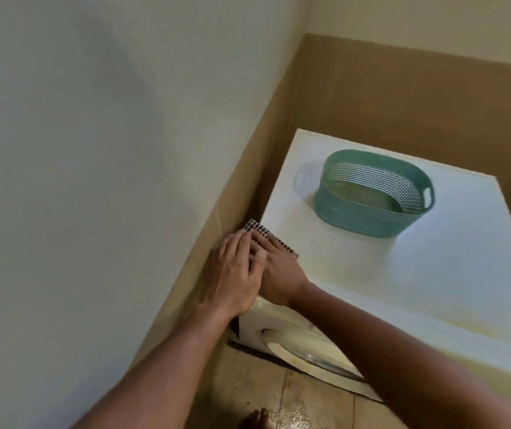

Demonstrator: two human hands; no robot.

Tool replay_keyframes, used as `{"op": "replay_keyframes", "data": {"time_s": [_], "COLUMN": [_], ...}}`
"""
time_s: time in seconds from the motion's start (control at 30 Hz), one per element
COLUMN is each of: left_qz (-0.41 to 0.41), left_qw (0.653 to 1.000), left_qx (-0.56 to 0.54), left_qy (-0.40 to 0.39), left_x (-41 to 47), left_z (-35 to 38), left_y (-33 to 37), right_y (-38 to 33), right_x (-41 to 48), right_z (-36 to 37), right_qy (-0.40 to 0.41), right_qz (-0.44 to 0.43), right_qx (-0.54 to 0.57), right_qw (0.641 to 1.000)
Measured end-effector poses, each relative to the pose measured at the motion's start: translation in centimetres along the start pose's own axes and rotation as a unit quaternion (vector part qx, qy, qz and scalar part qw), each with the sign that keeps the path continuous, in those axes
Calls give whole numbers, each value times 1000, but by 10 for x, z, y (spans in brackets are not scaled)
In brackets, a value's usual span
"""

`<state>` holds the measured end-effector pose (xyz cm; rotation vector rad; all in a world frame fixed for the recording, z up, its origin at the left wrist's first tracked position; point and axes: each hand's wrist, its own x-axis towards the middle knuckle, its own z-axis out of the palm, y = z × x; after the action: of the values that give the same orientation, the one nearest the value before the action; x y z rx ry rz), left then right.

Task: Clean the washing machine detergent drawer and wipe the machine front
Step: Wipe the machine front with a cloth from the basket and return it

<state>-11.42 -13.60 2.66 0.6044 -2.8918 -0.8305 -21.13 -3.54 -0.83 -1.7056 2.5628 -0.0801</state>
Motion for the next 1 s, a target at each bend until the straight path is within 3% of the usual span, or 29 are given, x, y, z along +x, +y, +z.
{"op": "replay_keyframes", "data": {"time_s": [0.07,0.1,0.17,0.2,0.27,0.3,0.37,0.4,0.43,0.5,0.63,0.7,0.77,0.83,0.87,0.9,1.0], "left_qz": [-12,-15,-24,-27,-32,-37,-48,-55,-62,-74,-55,-35,-25,-42,-65,-97,-143], "left_qw": [1000,1000,999,998,998,997,996,996,995,994,997,998,998,986,967,936,786], "left_qx": [-12,-9,3,3,-13,-20,-18,-15,-13,-28,-25,-24,-61,-160,-238,-329,-601], "left_qy": [-12,-20,-39,-49,-62,-65,-69,-70,-72,-71,-58,-39,-16,32,65,86,22], "left_x": [-1,-1,-2,-5,-11,-15,-23,-28,-31,-39,-46,-43,-35,-27,-22,-17,-6], "left_z": [4,7,10,12,13,13,10,9,8,9,18,22,26,29,29,26,16], "left_y": [-2,-2,-2,-1,-1,-1,-2,0,1,12,59,91,125,165,184,202,235], "right_y": [-8,-12,-23,-24,-9,5,34,48,60,83,124,155,182,189,186,182,172], "right_x": [-10,-17,-38,-55,-92,-120,-166,-191,-208,-231,-234,-217,-193,-179,-176,-173,-172], "right_z": [6,11,29,42,67,72,70,73,70,43,-19,-69,-115,-152,-163,-170,-176], "right_qy": [55,38,-40,-114,-308,-335,-330,-362,-352,-295,-111,-63,-29,21,46,58,-24], "right_qz": [-98,-118,-191,-162,-106,-128,-134,-151,-217,-325,-365,-354,-237,-63,25,97,143], "right_qx": [-57,-90,-202,-177,-186,-239,-326,-373,-454,-471,-276,-159,-17,193,334,480,818], "right_qw": [992,988,960,964,927,902,876,840,789,765,882,919,971,979,941,870,557]}}
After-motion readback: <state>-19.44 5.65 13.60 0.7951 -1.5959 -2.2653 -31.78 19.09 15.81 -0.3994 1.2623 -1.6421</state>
